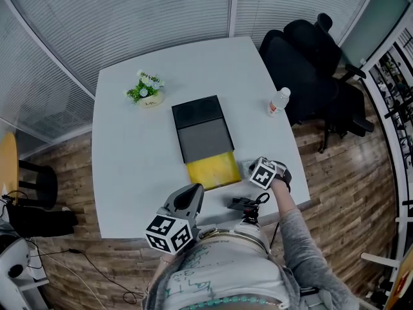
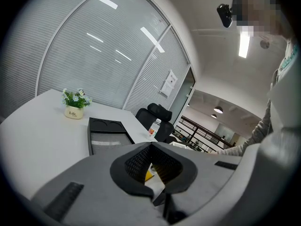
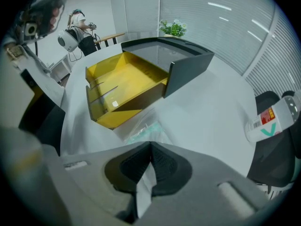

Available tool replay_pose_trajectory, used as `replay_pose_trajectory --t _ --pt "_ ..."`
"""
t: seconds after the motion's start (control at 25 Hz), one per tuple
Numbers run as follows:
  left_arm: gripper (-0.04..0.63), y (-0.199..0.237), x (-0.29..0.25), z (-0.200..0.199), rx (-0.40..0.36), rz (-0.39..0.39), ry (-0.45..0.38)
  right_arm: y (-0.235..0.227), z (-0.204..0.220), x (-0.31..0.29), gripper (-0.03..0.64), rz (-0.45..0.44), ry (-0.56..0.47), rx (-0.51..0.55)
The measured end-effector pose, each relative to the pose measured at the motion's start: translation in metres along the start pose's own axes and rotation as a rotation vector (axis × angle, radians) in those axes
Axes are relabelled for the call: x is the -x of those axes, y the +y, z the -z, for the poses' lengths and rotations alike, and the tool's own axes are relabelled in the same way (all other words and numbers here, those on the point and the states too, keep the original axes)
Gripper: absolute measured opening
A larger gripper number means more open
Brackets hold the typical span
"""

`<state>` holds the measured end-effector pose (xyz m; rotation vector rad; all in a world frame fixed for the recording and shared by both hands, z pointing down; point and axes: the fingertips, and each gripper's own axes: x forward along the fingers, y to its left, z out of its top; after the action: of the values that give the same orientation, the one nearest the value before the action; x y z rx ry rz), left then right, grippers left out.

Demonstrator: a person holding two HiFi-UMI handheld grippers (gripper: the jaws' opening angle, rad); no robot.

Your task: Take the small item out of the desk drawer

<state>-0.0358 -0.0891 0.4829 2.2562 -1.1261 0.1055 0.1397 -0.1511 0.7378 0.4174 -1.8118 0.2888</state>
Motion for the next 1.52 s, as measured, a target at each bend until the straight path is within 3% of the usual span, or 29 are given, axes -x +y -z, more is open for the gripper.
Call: replay_pose_trajectory --t 0.28,0.4,0.68,1.16,1.52 --pt "-0.003 -0.001 0.003 -0.001 0.000 0.010 -0.004 -0.001 0.000 0.002 0.015 0.026 0.008 0.013" --pt "-0.003 -0.001 0.005 -0.001 0.012 0.017 -0.005 -0.003 -0.004 0.012 0.083 0.016 -0.023 -0.034" --pt "-0.003 -0.002 0.005 -0.001 0.014 0.027 -0.003 -0.014 -0.012 0.041 0.147 0.026 -0.122 -0.093" --pt "-0.003 -0.004 0.003 0.002 0.014 0.036 0.008 -0.013 -0.004 0.051 0.150 0.039 -0.136 -0.143" --pt "-0.003 -0.005 0.003 0.002 0.009 0.037 0.009 -0.012 -0.005 0.054 0.150 0.051 -0.132 -0.122"
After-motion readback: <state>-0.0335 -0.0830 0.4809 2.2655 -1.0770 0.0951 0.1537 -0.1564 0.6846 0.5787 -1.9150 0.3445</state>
